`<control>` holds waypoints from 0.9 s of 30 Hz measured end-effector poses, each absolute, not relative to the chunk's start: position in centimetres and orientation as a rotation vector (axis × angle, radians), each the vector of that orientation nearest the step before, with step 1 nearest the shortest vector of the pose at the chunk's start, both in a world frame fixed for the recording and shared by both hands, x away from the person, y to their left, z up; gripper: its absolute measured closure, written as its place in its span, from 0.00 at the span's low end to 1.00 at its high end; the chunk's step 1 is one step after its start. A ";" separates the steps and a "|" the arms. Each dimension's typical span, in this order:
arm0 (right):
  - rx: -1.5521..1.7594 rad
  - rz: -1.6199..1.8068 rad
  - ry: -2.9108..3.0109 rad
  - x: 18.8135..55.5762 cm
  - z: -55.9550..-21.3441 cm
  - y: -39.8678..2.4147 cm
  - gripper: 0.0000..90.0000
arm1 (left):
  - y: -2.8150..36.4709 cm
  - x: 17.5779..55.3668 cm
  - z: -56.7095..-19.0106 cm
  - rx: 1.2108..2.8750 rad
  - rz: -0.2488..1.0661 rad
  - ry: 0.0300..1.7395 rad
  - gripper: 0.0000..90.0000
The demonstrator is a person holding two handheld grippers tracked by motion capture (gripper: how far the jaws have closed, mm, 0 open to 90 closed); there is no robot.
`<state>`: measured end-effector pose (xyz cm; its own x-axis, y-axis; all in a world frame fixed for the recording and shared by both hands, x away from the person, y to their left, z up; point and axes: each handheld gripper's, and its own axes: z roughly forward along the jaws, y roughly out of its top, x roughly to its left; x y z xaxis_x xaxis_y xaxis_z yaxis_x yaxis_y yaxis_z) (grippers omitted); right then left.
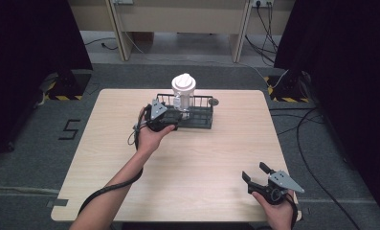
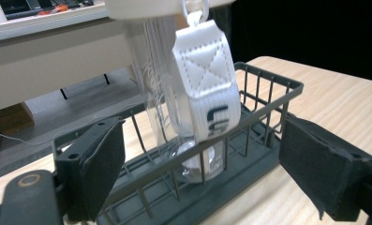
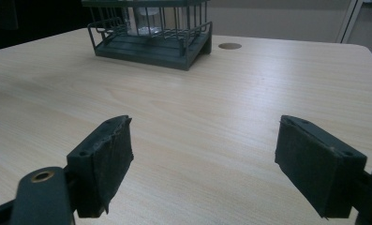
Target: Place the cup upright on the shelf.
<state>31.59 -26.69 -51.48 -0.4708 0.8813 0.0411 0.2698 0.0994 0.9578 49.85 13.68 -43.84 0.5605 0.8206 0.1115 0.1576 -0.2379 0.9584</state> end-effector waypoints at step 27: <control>1.128 1.382 1.819 31.6 -51.5 -26.6 0.22 | 17.5 45.7 -44.6 1.724 0.782 0.808 0.16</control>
<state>31.58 -26.60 -51.47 -0.4703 0.8816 0.0397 0.2746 0.1034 0.9560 45.66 17.54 -44.60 0.5615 0.8186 0.1205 0.1470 -0.2420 0.9591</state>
